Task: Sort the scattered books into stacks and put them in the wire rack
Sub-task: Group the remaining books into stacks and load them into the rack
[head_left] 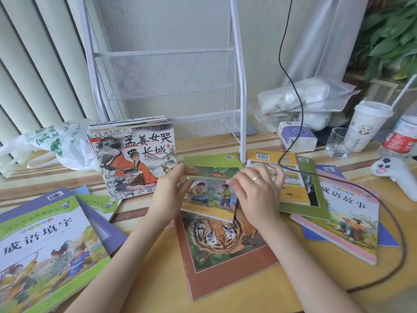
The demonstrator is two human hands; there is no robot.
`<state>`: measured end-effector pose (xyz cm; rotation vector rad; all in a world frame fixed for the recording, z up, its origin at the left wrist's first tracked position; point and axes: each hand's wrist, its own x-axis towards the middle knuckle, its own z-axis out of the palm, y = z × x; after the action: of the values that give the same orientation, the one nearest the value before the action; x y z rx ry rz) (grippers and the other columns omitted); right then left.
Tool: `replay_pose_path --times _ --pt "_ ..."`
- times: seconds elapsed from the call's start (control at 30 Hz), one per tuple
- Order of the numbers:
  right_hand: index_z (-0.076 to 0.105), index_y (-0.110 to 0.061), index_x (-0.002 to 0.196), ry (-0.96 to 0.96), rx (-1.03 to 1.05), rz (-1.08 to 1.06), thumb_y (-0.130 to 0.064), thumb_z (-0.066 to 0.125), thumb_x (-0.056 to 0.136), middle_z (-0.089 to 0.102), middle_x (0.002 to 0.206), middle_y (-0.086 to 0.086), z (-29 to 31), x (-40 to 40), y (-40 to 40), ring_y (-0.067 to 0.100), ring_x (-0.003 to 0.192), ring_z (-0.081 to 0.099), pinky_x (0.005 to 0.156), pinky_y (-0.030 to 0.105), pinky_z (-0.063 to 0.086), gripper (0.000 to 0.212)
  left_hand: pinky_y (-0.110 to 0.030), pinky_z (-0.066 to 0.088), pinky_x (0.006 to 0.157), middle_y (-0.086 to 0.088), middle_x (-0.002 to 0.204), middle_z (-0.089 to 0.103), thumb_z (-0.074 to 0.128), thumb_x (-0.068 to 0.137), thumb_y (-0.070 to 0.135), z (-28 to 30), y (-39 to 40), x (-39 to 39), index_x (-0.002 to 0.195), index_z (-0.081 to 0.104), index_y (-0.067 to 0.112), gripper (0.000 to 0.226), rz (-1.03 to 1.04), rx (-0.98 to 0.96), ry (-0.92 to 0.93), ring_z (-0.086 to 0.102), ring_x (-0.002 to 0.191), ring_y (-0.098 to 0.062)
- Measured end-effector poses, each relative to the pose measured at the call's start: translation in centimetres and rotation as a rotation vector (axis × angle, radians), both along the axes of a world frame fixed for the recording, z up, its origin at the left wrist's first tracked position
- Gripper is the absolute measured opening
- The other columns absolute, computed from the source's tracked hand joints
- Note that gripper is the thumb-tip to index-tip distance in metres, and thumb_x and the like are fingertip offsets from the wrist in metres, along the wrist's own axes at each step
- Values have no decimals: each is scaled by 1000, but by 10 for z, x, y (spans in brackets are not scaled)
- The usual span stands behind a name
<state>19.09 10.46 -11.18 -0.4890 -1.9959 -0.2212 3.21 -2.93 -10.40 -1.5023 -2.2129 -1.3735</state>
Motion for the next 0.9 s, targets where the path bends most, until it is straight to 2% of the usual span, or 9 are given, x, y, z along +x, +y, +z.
replay_pose_path --times 0.13,0.2,0.3,0.43,0.53,0.63,0.73,0.8,0.9 --pt "51 -20 105 270 35 71 -33 48 93 57 108 0 8 4 -6 19 100 51 100 48 28 18 -32 46 57 -2 68 55 54 95 16 6 2 3 84 36 25 23 69 164 2 58 63 -16" --pt "47 -14 102 358 54 121 -26 54 88 48 110 3 9 8 -9 23 100 49 96 42 31 20 -22 37 50 3 62 44 52 95 9 15 2 6 83 40 9 17 109 258 -21 49 55 1" --pt "44 -13 102 323 -55 137 -20 57 86 47 111 6 6 10 -8 24 103 49 95 33 31 22 -19 37 54 1 70 52 49 97 8 30 2 12 90 49 3 9 133 391 -77 50 61 11" --pt "36 -15 123 256 -434 156 -33 55 88 48 124 13 1 8 8 20 118 45 104 25 31 44 -16 35 62 19 74 46 43 98 12 55 -3 19 96 48 10 5 229 606 -81 45 67 7" --pt "33 -25 132 140 -873 365 -49 49 90 52 126 -7 3 11 6 -1 116 48 97 13 35 50 -19 28 57 10 67 32 39 101 14 72 -9 19 78 34 22 24 311 658 -129 34 58 3" --pt "56 -39 97 102 -1101 527 -44 48 93 60 89 -24 6 9 -1 -12 82 56 76 9 40 11 -27 31 63 2 66 35 45 99 23 69 -4 5 69 34 20 32 308 470 -300 32 60 -4" --pt "50 -25 59 65 -1157 521 -35 56 92 39 51 -15 4 8 2 7 47 35 49 24 28 35 -35 41 67 -3 73 50 51 96 30 51 5 0 76 46 13 26 279 74 -479 50 72 -20" --pt "66 -14 90 20 -1207 487 -33 55 93 60 71 -4 -1 8 10 13 59 50 56 29 38 23 -39 54 68 -8 83 58 47 98 34 46 3 0 89 53 8 29 236 -250 -544 60 82 -26" --pt "53 -14 130 -56 -1232 348 -37 51 94 62 124 -1 -6 10 24 17 109 58 94 39 47 42 -40 59 53 -15 78 67 39 101 24 49 -16 -1 87 61 -4 38 200 -653 -555 66 66 -25"
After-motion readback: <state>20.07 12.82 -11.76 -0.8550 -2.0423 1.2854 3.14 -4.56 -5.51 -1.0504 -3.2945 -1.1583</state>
